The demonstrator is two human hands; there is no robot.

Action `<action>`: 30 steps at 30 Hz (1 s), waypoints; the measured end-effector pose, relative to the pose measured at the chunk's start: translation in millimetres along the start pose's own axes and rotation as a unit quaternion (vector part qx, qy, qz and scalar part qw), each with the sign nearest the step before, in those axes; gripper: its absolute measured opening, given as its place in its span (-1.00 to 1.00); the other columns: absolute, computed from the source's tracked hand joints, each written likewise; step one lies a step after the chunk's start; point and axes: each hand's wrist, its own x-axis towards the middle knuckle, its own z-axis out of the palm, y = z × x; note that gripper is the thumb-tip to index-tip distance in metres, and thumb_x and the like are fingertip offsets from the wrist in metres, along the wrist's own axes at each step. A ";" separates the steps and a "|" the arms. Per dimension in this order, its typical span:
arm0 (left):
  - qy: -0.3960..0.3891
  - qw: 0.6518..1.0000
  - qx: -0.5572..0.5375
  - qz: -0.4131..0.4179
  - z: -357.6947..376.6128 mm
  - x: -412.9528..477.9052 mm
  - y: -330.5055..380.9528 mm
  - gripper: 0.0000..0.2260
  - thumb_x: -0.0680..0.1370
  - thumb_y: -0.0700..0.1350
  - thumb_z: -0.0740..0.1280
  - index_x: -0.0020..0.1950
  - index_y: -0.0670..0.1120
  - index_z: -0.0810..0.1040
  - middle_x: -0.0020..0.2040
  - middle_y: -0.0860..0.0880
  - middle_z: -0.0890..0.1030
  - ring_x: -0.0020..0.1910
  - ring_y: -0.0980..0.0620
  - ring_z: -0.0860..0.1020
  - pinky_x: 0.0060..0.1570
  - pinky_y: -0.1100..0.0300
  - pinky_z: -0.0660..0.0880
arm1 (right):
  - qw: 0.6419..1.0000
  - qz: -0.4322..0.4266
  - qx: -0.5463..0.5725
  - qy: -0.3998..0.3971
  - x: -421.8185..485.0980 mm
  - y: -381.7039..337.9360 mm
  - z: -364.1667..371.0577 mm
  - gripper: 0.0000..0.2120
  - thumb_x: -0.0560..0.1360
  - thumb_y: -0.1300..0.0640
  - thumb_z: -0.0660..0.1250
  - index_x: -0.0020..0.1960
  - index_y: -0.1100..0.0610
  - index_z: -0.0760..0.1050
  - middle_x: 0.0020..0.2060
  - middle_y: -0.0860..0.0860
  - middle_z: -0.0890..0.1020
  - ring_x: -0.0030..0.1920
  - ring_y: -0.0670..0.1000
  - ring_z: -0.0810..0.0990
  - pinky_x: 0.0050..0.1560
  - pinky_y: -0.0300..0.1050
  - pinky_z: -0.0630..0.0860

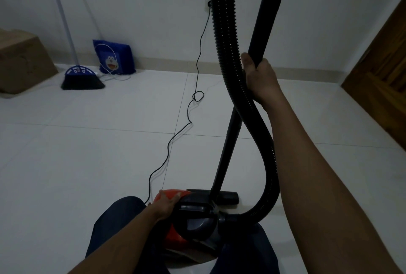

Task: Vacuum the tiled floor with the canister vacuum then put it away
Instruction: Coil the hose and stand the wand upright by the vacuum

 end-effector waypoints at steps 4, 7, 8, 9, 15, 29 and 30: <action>-0.001 1.000 0.021 0.001 0.0 2.4 -0.7 0.00 0.54 0.37 0.20 0.58 -0.18 -0.36 0.56 -0.28 0.21 0.49 -0.27 0.29 0.46 -0.13 0.29 | 1.000 0.001 -0.003 0.001 0.0 0.1 1.1 -0.43 0.58 -0.31 0.12 0.29 0.14 0.42 -0.10 -0.03 0.59 -0.06 0.01 0.60 0.03 -0.03 0.49; 0.001 1.000 0.026 -0.003 1.4 6.9 -3.0 0.01 0.53 0.37 0.21 0.59 -0.15 -0.36 0.55 -0.29 0.21 0.49 -0.28 0.29 0.45 -0.14 0.30 | 1.000 0.003 0.001 0.000 1.0 0.1 1.6 -0.42 0.56 -0.34 0.12 0.27 0.14 0.43 -0.07 0.00 0.61 -0.06 0.03 0.61 0.06 0.02 0.52; 0.003 1.000 0.030 -0.003 2.3 5.6 -2.2 0.00 0.53 0.36 0.21 0.59 -0.15 -0.35 0.55 -0.29 0.21 0.49 -0.28 0.29 0.45 -0.13 0.30 | 1.000 0.003 0.001 0.001 1.6 0.4 1.7 -0.41 0.56 -0.34 0.12 0.27 0.14 0.43 -0.06 0.01 0.61 -0.05 0.04 0.61 0.07 0.03 0.53; 0.004 1.000 0.026 -0.001 2.7 7.7 -3.0 -0.01 0.54 0.35 0.21 0.59 -0.15 -0.35 0.55 -0.29 0.21 0.49 -0.28 0.29 0.45 -0.13 0.30 | 1.000 0.004 0.001 0.001 1.7 0.5 1.4 -0.41 0.56 -0.34 0.12 0.27 0.14 0.43 -0.06 0.01 0.61 -0.05 0.04 0.61 0.07 0.03 0.53; 0.006 0.999 0.033 0.006 3.2 3.0 0.3 -0.05 0.57 0.32 0.19 0.60 -0.21 -0.29 0.55 -0.27 0.22 0.48 -0.25 0.32 0.44 -0.07 0.32 | 1.000 0.004 0.004 -0.001 1.2 0.7 1.6 -0.43 0.57 -0.32 0.12 0.27 0.14 0.43 -0.12 -0.03 0.60 -0.09 0.01 0.61 0.06 0.02 0.52; 0.020 0.997 0.073 0.010 4.4 6.1 -1.2 -0.09 0.59 0.33 0.15 0.61 -0.20 -0.24 0.58 -0.27 0.16 0.50 -0.25 0.28 0.46 -0.10 0.28 | 1.000 0.002 -0.001 0.001 2.3 2.1 2.0 -0.44 0.58 -0.31 0.11 0.29 0.14 0.41 -0.07 -0.02 0.59 -0.05 0.00 0.59 0.01 -0.04 0.46; 0.020 0.997 0.070 0.018 4.9 6.1 -0.3 -0.09 0.58 0.33 0.15 0.61 -0.20 -0.24 0.58 -0.27 0.15 0.50 -0.25 0.27 0.46 -0.10 0.28 | 1.000 0.001 -0.002 0.002 2.4 2.1 1.8 -0.44 0.59 -0.31 0.11 0.29 0.13 0.42 -0.09 -0.04 0.59 -0.06 -0.01 0.59 0.00 -0.05 0.45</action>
